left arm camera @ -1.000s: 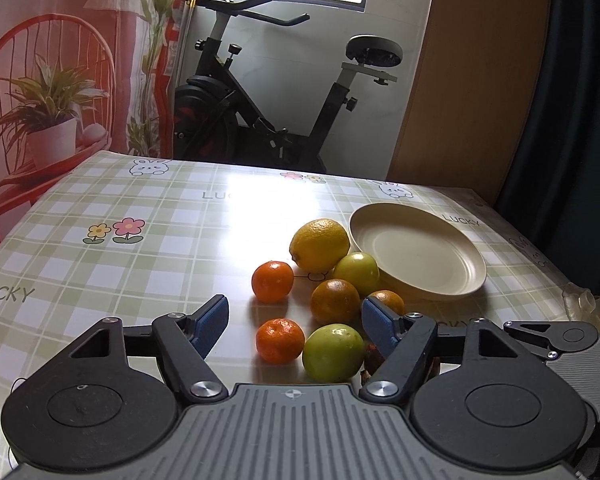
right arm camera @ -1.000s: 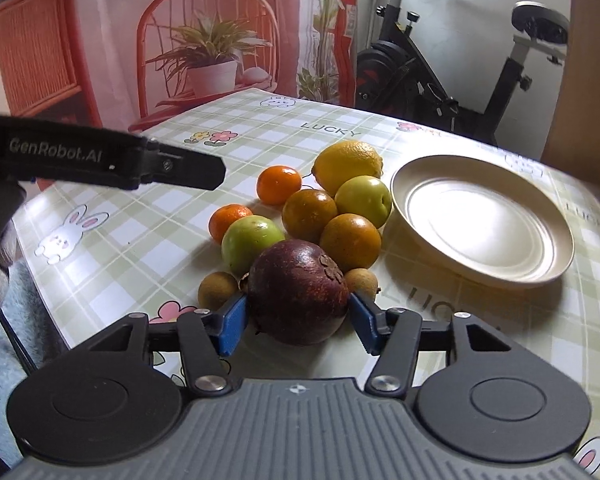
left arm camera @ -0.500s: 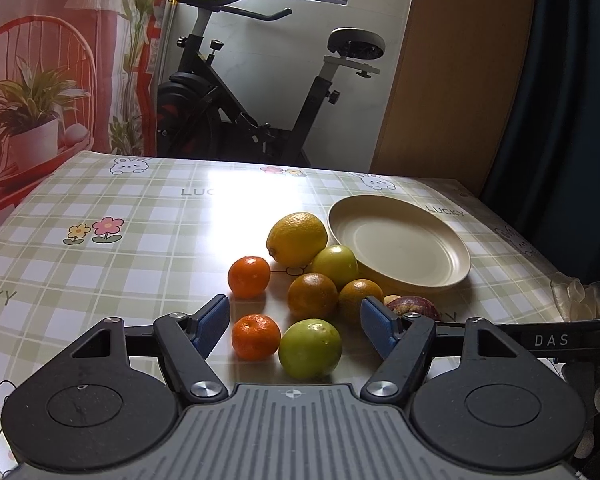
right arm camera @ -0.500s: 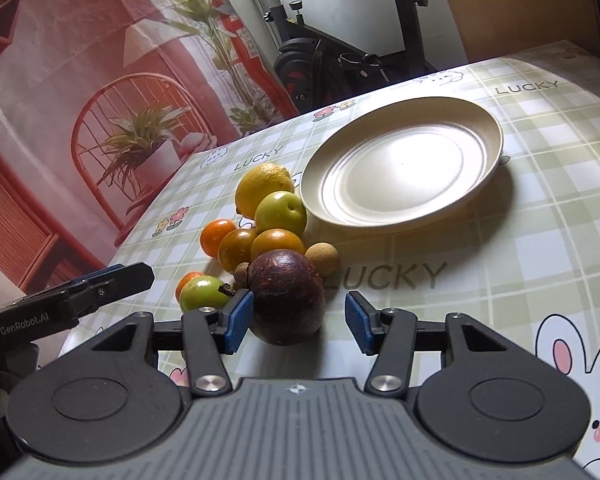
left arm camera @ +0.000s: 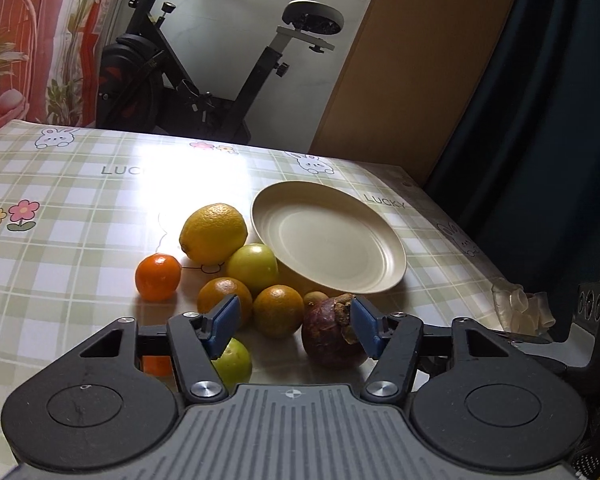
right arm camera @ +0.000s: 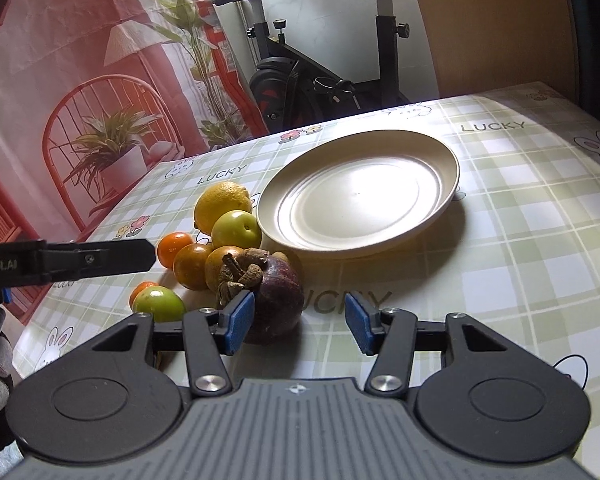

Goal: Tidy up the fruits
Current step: 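Move the right tool toward the purple mangosteen and open its fingers around it, then grasp the mangosteen with the right tool and carry it onto the plate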

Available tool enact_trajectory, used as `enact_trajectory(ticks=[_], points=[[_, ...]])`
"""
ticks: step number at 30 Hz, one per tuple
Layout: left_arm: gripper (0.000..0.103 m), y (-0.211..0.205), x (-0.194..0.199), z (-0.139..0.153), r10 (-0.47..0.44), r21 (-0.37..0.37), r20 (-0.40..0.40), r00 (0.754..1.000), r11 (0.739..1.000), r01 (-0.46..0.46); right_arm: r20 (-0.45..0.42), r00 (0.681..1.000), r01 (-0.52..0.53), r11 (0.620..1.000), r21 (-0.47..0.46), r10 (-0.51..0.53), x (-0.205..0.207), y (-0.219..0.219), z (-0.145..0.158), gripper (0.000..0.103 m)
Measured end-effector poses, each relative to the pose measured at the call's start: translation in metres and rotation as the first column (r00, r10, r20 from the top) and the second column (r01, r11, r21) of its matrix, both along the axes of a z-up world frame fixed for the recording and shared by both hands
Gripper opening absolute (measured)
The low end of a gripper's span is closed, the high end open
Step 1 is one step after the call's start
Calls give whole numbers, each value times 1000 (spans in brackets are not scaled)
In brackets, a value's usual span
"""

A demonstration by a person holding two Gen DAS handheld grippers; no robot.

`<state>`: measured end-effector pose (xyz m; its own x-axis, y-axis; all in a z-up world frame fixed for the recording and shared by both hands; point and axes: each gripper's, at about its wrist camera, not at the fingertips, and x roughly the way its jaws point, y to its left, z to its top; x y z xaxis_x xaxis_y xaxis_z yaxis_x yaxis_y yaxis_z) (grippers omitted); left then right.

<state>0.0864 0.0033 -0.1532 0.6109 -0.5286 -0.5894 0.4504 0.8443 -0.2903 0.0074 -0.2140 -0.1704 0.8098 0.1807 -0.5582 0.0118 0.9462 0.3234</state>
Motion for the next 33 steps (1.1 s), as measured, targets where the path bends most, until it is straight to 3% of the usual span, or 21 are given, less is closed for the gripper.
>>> enact_trajectory(ticks=[12,21,33], points=[[59,-45,15,-19,-126,35,-83,989,991,130,23,993,-111,982,-151,116,5,21,1,57],[57,-57,26,-31,-134,67,-137,981,987,145,16,981,-186,955,-230,195,23,36,-5,62],[59,-65,32,-37,-132,70,-167,977,987,145,-19,982,-189,962,-198,189,32,31,-15,65]])
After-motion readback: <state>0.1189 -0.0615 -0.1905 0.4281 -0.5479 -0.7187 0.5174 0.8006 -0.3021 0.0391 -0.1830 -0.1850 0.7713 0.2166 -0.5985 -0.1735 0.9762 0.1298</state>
